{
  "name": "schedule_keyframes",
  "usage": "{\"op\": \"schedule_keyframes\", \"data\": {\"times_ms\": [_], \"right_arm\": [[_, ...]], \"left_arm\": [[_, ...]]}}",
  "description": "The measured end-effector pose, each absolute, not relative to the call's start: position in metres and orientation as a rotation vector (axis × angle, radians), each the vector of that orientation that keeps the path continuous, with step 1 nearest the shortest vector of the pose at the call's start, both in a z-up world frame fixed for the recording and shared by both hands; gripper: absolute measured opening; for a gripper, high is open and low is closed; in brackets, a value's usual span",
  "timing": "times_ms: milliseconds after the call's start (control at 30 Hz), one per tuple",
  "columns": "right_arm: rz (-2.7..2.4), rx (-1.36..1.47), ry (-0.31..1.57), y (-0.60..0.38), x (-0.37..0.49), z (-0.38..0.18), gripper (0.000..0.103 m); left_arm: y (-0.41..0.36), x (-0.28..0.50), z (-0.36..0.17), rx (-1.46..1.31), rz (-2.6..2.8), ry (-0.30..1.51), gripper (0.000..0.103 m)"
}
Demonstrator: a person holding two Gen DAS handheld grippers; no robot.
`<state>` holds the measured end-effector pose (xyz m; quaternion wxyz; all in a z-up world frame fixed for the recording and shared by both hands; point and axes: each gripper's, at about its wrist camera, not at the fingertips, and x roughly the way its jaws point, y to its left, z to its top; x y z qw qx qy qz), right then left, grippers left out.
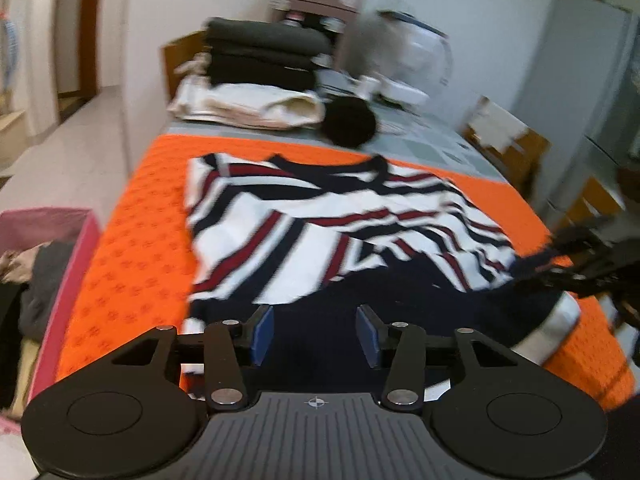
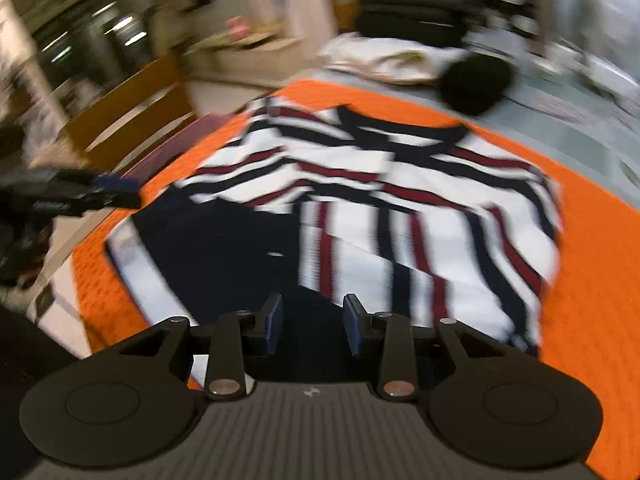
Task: Fold clothes
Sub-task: 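Fold the cardigan over toward the collar with both tools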
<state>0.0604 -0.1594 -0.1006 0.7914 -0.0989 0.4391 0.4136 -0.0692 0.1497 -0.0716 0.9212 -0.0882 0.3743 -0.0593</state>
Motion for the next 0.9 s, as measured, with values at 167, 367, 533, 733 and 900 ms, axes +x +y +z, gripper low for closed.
{"op": "schedule_keyframes", "data": {"times_ms": [167, 367, 533, 733, 900], "right_arm": [[1.055, -0.326, 0.948, -0.12, 0.063, -0.101, 0.041], [1.076, -0.376, 0.956, -0.125, 0.062, -0.103, 0.044], [1.098, -0.464, 0.941, -0.155, 0.037, -0.105, 0.052], [1.073, -0.553, 0.932, -0.193, 0.0, -0.117, 0.06], [1.036, -0.652, 0.889, -0.206, -0.023, -0.132, 0.064]], "left_arm": [[0.14, -0.06, -0.075, -0.115, -0.151, 0.781, 0.052], [0.141, -0.07, -0.076, -0.012, -0.198, 0.809, 0.055], [0.136, -0.098, -0.086, 0.121, -0.273, 0.868, 0.058], [0.124, -0.127, -0.107, 0.253, -0.301, 0.896, 0.061], [0.12, -0.136, -0.117, 0.329, -0.287, 0.883, 0.061]]}}
